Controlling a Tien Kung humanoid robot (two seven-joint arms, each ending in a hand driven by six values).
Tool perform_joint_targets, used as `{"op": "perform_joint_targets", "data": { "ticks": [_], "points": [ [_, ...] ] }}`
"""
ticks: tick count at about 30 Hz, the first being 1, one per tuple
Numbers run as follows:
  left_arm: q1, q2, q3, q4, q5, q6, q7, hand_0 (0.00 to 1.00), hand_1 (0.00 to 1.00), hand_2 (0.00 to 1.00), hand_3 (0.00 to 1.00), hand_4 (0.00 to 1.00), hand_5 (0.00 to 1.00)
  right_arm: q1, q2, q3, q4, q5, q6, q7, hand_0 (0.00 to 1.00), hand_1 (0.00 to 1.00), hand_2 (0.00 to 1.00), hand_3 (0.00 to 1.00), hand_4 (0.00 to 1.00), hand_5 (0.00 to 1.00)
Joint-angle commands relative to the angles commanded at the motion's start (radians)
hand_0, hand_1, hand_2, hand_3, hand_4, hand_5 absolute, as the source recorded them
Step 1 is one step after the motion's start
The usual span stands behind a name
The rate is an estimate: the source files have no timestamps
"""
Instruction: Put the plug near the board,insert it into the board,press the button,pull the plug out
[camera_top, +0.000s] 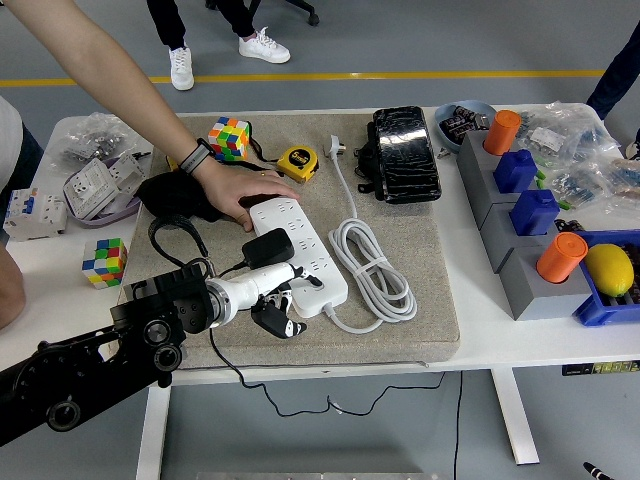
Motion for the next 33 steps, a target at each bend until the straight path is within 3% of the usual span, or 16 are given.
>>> {"op": "perform_joint_targets", "data": {
  "ticks": [11,14,16,17,22,23,28,29,33],
  "points": [
    [0.004,0.001,-0.016,-0.011,0.002,0.011,-0.017,0.061,0.095,0.167,0.849,0.688,0.002,0.001,0.001,0.004,0.0,-0.002,0.0,0.0,0.57,0.641,0.61,0.538,0.922,0.478],
    [0.011,0.003,-0.03,-0.021,0.008,0.041,-0.047,0.061,0.095,0.167,0.849,0.688,0.002,0.0,0.001,0.004,0.0,-0.002,0.0,0.0,0.57,0.641,0.61,0.538,0.922,0.478],
    [0.021,0.003,-0.042,-0.023,0.003,0.088,-0.09,0.061,0.095,0.167,0.849,0.688,0.002,0.0,0.002,0.003,0.0,-0.002,0.0,0.0,0.57,0.641,0.61,0.538,0.922,0.478],
    [0.027,0.001,-0.049,-0.021,-0.006,0.11,-0.109,0.083,0.081,0.173,0.808,0.545,0.002,0.0,0.002,0.003,0.0,-0.002,0.0,0.0,0.57,0.641,0.609,0.537,0.921,0.477],
    [0.056,-0.005,-0.078,0.008,-0.07,0.212,-0.199,0.083,0.081,0.173,0.808,0.545,0.002,-0.003,0.005,0.004,-0.002,-0.002,0.0,0.0,0.57,0.641,0.609,0.537,0.921,0.477],
    [0.058,-0.004,-0.08,0.012,-0.083,0.223,-0.21,0.173,0.138,0.282,0.653,0.768,0.085,-0.002,0.005,0.004,-0.002,-0.002,0.001,0.0,0.57,0.641,0.609,0.537,0.921,0.477],
    [0.073,0.002,-0.069,0.027,-0.209,0.368,-0.355,0.173,0.138,0.282,0.653,0.768,0.085,0.0,0.008,0.004,-0.004,-0.001,0.001,0.0,0.57,0.641,0.609,0.537,0.921,0.477],
    [0.076,0.001,-0.068,0.031,-0.238,0.401,-0.392,0.299,0.372,0.443,0.586,0.834,0.265,0.0,0.008,0.004,-0.004,-0.001,0.001,0.0,0.57,0.64,0.609,0.537,0.921,0.477],
    [0.092,-0.001,-0.065,0.051,-0.372,0.525,-0.548,0.299,0.372,0.443,0.586,0.834,0.265,0.003,0.007,0.006,-0.004,-0.002,0.0,0.001,0.57,0.64,0.609,0.537,0.921,0.477]
  ]
}}
